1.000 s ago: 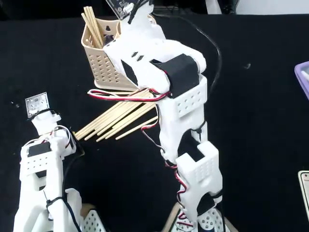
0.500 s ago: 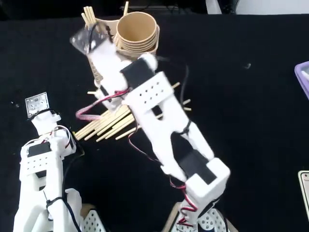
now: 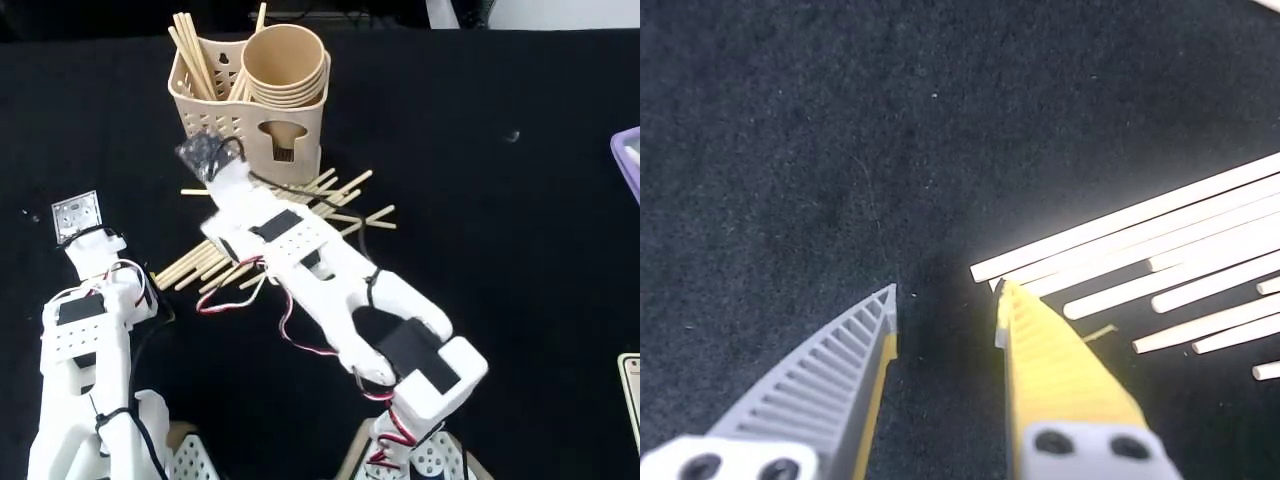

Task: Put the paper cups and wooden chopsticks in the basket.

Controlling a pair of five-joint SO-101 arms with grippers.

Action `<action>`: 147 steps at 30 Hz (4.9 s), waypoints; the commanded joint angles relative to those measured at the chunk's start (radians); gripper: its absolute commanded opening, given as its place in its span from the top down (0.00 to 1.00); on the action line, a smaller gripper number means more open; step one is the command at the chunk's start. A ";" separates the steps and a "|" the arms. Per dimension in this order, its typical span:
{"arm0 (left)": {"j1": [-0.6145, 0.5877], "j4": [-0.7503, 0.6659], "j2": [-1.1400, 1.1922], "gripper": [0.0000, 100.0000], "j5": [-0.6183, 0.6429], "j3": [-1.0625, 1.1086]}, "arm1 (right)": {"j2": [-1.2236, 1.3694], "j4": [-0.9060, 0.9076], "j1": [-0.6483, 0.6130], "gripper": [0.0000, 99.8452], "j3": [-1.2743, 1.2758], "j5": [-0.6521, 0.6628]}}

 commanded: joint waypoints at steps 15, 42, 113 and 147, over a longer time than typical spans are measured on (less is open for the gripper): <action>-0.008 -0.012 -0.025 0.83 0.002 -0.005 | 0.140 0.285 -0.006 0.87 -0.136 -0.094; -0.002 -0.012 -0.025 0.83 0.005 -0.010 | -0.498 0.545 0.084 0.70 0.414 0.595; -0.007 -0.012 -0.025 0.83 0.005 -0.008 | -0.277 0.562 0.120 0.98 0.395 0.832; -0.008 -0.012 -0.025 0.83 0.003 -0.008 | -0.490 0.436 0.118 0.99 0.410 0.420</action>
